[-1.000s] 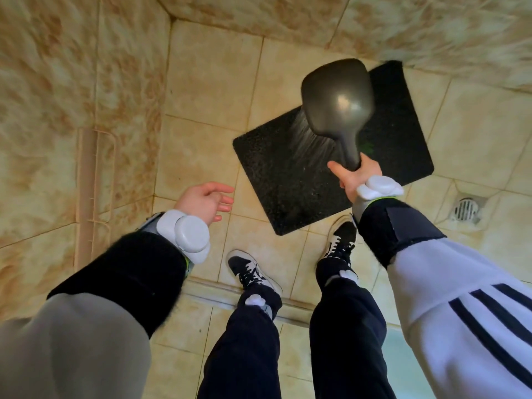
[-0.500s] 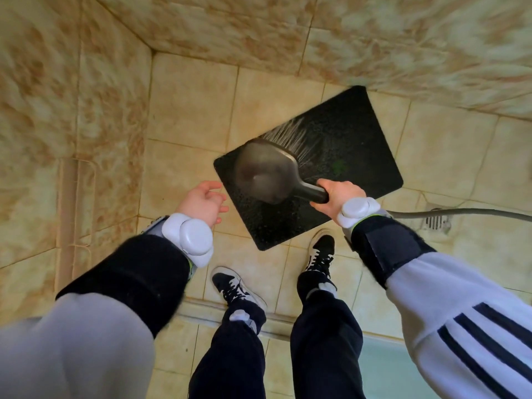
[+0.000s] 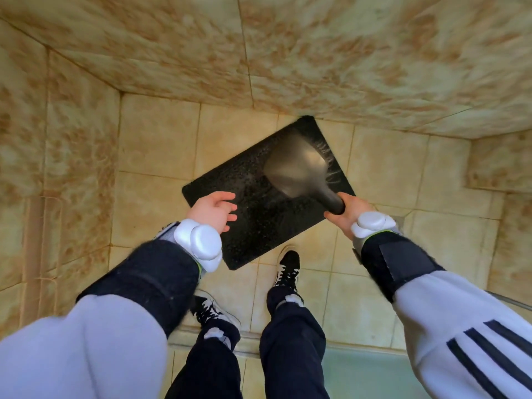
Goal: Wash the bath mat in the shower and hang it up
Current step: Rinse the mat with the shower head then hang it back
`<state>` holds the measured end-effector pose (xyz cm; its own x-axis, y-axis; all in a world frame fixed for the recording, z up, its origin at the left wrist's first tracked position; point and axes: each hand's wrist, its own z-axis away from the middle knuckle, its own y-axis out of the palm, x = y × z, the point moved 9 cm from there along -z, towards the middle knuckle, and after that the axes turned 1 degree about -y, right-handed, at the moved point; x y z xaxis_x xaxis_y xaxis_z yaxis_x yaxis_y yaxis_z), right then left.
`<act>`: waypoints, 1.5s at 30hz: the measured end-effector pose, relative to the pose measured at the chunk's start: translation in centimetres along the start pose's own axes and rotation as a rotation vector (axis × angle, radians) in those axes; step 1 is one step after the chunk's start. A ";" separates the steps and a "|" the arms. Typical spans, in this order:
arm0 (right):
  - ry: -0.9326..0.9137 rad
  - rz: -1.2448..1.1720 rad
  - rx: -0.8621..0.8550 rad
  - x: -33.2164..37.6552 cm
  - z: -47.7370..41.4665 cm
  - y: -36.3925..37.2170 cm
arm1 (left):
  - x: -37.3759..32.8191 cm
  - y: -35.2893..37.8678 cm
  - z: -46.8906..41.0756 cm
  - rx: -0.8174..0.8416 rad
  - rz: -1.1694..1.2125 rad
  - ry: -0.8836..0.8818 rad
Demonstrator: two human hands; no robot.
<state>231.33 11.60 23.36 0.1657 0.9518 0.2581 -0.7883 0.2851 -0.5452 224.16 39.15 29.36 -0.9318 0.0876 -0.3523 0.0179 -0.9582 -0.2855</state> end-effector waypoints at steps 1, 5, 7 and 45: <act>0.001 -0.028 -0.005 -0.3 0.7 -0.6 | -0.7 0.7 0.5 0.009 0.007 -0.001; -0.014 -0.125 -0.008 -0.2 3.5 -3.7 | -4.7 2.8 3.3 0.040 0.022 0.022; -0.028 -0.183 -0.024 0.1 5.3 -6.3 | -7.6 4.1 5.3 0.073 0.015 0.057; 0.392 -1.291 -0.938 -27.8 52.2 -31.7 | -26.5 33.5 48.6 0.748 -0.302 0.581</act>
<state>220.77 -29.82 75.04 0.6351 -0.0292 0.7719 0.5710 0.6908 -0.4436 231.82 -8.55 72.43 -0.5338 0.2843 -0.7964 -0.6105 -0.7813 0.1303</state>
